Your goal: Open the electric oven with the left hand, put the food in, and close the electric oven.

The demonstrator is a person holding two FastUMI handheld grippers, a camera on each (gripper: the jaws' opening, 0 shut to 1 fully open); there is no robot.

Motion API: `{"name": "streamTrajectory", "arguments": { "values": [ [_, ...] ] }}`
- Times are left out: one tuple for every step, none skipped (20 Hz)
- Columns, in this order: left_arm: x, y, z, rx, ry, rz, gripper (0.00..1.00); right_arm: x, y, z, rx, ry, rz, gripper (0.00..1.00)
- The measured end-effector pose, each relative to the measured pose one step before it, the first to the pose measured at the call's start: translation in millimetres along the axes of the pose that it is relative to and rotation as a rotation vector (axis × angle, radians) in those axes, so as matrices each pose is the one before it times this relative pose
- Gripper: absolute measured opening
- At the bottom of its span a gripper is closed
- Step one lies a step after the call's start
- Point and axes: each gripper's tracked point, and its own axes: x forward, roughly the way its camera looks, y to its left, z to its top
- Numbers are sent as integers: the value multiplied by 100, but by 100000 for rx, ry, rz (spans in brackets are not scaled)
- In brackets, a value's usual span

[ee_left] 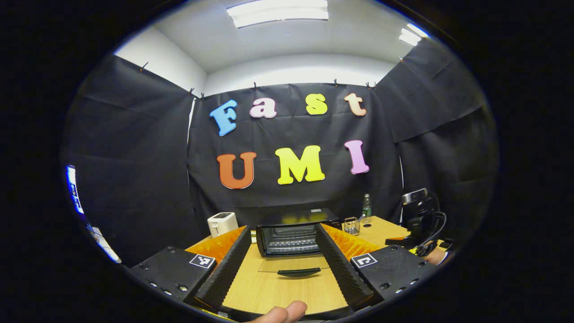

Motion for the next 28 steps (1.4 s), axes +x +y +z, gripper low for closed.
{"name": "streamTrajectory", "arguments": {
  "values": [
    [-63, 42, -157, -1873, 789, -208, 95, 882, 303, -1023, -870, 3604, 973, 99],
    [39, 381, -252, -1556, 1313, 204, 95, 870, 322, -755, -356, 3107, 1113, 94],
    [-44, 342, -156, -1181, 699, 476, 95, 735, 237, -447, -321, 2410, 707, 98],
    [135, 244, -214, -751, 322, 253, 95, 678, 128, -403, -418, 2019, 549, 98],
    [48, 191, -232, -138, 462, 336, 95, 718, 133, -260, -427, 1849, 450, 97],
    [91, 224, -119, 880, 303, 554, 95, 579, -258, -428, -224, 2034, -1154, 96],
    [203, 289, -237, 1501, 173, 720, 94, 412, -2, -526, -341, 1812, -209, 96],
    [-109, 253, -187, 1222, 317, 670, 94, 418, 61, -528, -192, 2128, -135, 94],
    [-136, 143, -230, 462, -9, 222, 94, 413, -68, -586, -273, 2890, -399, 92],
    [-66, 14, -209, -520, 123, -308, 95, 467, 221, -350, -166, 2066, 250, 89],
    [-109, -34, -100, -734, 457, -721, 95, 303, 189, -286, -274, 2177, 281, 88],
    [-137, 75, -162, -575, 356, -474, 95, 220, 187, -347, -248, 2299, -75, 85],
    [-149, 211, 87, -269, 83, 98, 95, 117, -187, 163, -8, 241, -1721, 83],
    [-154, 345, 73, 27, -219, 617, 95, 172, -199, 150, 164, 176, -1030, 79],
    [-154, 337, 43, 263, -233, 381, 95, 230, -76, -41, 1004, 1066, -321, 77],
    [-73, 75, 100, -21, -433, 234, 95, 114, 120, -228, 1845, 741, 286, 67],
    [-5, 82, 48, -211, -305, -14, 95, 135, 147, 139, 504, 501, 393, 67],
    [-79, 12, -77, -258, 11, -126, 95, -131, 120, 94, -285, 104, 401, 65],
    [-56, 147, -108, -183, 166, -37, 94, -139, 145, 89, -131, -116, 610, 63],
    [-54, 178, -247, -9, 100, -3, 95, -157, 220, -99, 1198, 193, 636, 58],
    [116, 158, -24, 77, -303, 148, 95, -211, 389, 33, 2195, 186, 1588, 53],
    [195, 269, -102, -111, 73, 269, 95, -283, 512, -102, 2120, 241, 2238, 52],
    [158, 127, -172, -369, 466, 334, 95, -278, 452, 106, 1911, 190, 1852, 50],
    [-75, 237, -182, -414, 516, 225, 95, -282, 323, 179, 1293, -445, 1236, 48],
    [-90, 194, -186, -410, 471, 258, 95, -211, 195, 280, 415, -539, 564, 47],
    [31, 247, -31, -561, 151, 478, 95, -294, 208, 177, 271, -611, 184, 46],
    [-50, 166, 58, -542, -413, 338, 95, -327, 310, 397, 88, -986, 575, 44],
    [-21, 215, 153, -472, -456, 340, 94, -439, 279, 366, 231, -1189, 308, 44]
  ]
}}
